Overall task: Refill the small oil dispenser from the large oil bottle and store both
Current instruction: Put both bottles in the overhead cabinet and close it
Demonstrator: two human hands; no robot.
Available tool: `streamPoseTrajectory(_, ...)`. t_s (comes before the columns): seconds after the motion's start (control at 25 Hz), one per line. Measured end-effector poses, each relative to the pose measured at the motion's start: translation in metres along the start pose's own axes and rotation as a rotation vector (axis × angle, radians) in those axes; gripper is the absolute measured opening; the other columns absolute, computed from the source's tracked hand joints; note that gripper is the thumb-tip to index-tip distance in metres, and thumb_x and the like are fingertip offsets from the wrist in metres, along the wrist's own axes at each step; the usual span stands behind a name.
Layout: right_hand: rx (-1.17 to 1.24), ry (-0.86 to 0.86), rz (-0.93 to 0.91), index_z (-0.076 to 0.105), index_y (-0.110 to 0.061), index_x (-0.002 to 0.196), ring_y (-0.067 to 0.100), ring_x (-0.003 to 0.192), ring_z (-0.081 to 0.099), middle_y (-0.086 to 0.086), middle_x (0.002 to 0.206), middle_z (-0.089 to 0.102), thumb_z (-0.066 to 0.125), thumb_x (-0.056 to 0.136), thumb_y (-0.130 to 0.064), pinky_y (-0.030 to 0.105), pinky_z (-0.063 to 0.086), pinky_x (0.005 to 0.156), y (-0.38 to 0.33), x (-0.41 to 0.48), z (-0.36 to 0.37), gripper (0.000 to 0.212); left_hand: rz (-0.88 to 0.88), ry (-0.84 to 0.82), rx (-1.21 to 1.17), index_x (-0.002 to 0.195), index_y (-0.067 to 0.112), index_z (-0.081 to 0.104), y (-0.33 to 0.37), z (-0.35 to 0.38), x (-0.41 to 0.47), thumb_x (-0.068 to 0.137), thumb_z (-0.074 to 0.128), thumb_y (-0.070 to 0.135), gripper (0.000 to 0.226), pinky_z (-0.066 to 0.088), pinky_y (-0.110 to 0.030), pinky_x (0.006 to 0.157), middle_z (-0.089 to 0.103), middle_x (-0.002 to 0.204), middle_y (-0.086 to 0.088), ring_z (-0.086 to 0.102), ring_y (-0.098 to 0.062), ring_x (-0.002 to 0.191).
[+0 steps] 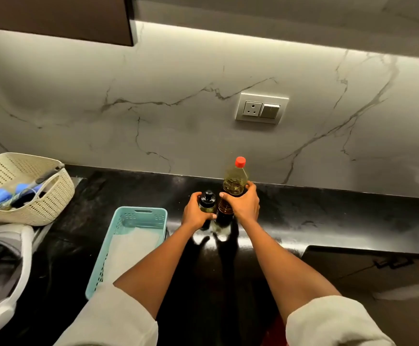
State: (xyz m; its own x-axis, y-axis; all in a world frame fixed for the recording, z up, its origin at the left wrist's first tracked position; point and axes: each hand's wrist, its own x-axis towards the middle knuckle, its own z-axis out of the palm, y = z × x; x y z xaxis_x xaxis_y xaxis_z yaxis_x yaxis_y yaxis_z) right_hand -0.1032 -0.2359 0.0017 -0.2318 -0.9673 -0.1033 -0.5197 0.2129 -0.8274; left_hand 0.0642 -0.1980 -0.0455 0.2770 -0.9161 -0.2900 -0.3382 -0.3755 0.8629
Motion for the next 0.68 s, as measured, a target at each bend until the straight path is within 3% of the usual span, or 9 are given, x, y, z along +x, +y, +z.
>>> streamPoseTrajectory(0.12,0.015,0.02,-0.008,0.053,-0.03,0.132,0.026,0.117,0.067,-0.004,0.127,0.068,0.093,0.061,-0.066,0.042,0.056,0.093,-0.001,0.003,0.006,0.09,-0.023,0.055,-0.026,0.145,0.014,0.053,-0.006,0.009,0.008,0.068,0.099,0.01,0.09,0.045,-0.03,0.1,0.067,0.139,-0.007,0.062,-0.027,0.131)
streamPoseTrajectory(0.24,0.009,0.036,-0.012,0.055,-0.03,0.127,0.025,0.115,0.068,-0.004,0.124,0.069,0.091,0.062,-0.069,0.041,0.057,0.091,-0.002,0.01,0.011,0.084,-0.028,0.079,-0.026,0.141,0.019,0.057,-0.011,0.016,0.02,0.067,0.101,0.014,0.086,0.051,-0.037,0.102,0.07,0.134,-0.002,0.065,-0.024,0.125)
streamPoseTrajectory(0.36,-0.008,0.037,-0.018,0.055,-0.032,0.123,0.023,0.113,0.068,-0.006,0.122,0.07,0.09,0.062,-0.07,0.041,0.057,0.091,-0.002,0.018,0.016,0.08,-0.031,0.062,-0.002,0.134,0.026,0.061,-0.018,0.02,0.03,0.065,0.101,0.022,0.08,0.056,-0.046,0.102,0.074,0.123,0.004,0.068,-0.021,0.117)
streamPoseTrajectory(0.52,0.015,0.073,0.002,0.059,-0.036,0.119,0.021,0.108,0.069,-0.009,0.117,0.072,0.089,0.062,-0.07,0.037,0.056,0.087,0.0,0.02,0.02,0.073,0.009,0.031,-0.024,0.118,0.035,0.065,-0.027,0.025,0.04,0.06,0.096,0.028,0.067,0.062,-0.047,0.091,0.077,0.105,0.011,0.074,-0.018,0.102)
streamPoseTrajectory(0.68,0.106,0.142,0.017,0.064,-0.039,0.114,0.02,0.102,0.073,-0.013,0.107,0.075,0.089,0.062,-0.067,0.034,0.057,0.081,0.004,0.021,0.034,0.063,0.066,0.035,-0.101,0.131,0.026,0.065,-0.043,0.033,0.046,0.067,0.092,0.015,0.071,0.061,-0.039,0.097,0.079,0.111,0.008,0.076,-0.016,0.108)
